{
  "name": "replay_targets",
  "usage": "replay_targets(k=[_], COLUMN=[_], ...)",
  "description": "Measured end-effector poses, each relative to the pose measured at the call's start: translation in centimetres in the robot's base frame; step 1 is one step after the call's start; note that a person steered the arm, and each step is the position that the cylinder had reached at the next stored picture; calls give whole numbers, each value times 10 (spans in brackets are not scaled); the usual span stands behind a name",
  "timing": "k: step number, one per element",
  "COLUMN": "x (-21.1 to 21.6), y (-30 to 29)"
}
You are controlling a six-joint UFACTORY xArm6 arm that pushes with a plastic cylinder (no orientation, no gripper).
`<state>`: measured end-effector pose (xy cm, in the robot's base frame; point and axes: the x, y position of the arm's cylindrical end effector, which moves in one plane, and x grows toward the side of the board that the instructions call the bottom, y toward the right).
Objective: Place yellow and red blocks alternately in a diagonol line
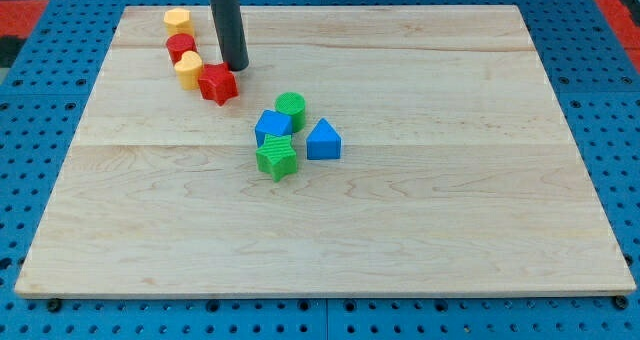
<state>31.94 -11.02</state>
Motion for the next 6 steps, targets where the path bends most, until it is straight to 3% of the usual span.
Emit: replay_targets(k=[2, 3, 4, 6], x=[26, 7, -42, -116], y=[0, 27, 24, -35])
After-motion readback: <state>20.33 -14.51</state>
